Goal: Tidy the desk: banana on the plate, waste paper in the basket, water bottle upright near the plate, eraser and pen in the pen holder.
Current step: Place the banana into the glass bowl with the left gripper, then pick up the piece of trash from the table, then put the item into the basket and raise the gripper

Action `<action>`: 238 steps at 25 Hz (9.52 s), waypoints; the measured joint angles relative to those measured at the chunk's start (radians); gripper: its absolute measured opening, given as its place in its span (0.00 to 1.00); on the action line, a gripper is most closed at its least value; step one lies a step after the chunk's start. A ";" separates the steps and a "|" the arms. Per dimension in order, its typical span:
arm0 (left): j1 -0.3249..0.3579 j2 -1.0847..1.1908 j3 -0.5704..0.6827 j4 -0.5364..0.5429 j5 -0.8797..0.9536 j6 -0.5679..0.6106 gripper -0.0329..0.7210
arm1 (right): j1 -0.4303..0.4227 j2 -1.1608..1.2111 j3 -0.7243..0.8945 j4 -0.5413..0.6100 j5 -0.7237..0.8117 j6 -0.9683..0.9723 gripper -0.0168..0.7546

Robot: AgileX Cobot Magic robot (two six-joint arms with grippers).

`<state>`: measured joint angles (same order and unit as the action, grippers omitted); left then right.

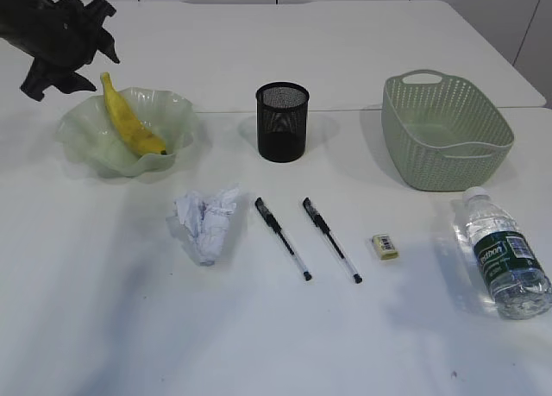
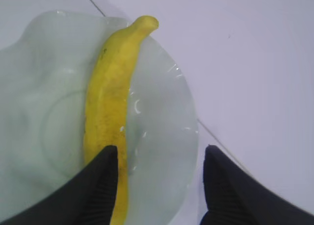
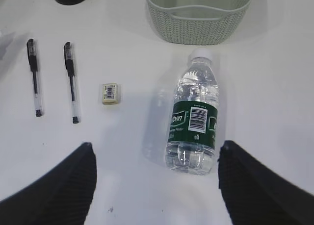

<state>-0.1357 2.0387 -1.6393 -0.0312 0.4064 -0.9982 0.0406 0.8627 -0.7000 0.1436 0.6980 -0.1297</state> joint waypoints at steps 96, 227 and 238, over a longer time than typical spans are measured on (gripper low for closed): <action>-0.133 -0.921 0.687 -0.149 0.555 0.949 0.45 | 0.444 0.922 -0.963 0.042 0.311 0.050 0.77; -0.133 -0.921 0.687 -0.110 0.538 0.949 0.45 | -0.014 1.174 -1.077 -0.182 0.075 0.401 0.17; -0.133 -0.921 0.687 -0.111 0.553 0.949 0.45 | -0.014 1.195 -1.077 -0.209 0.052 0.464 0.55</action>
<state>-0.2686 1.1176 -0.9520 -0.1426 0.9599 -0.0493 0.0268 2.0578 -1.7769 -0.0653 0.7503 0.3347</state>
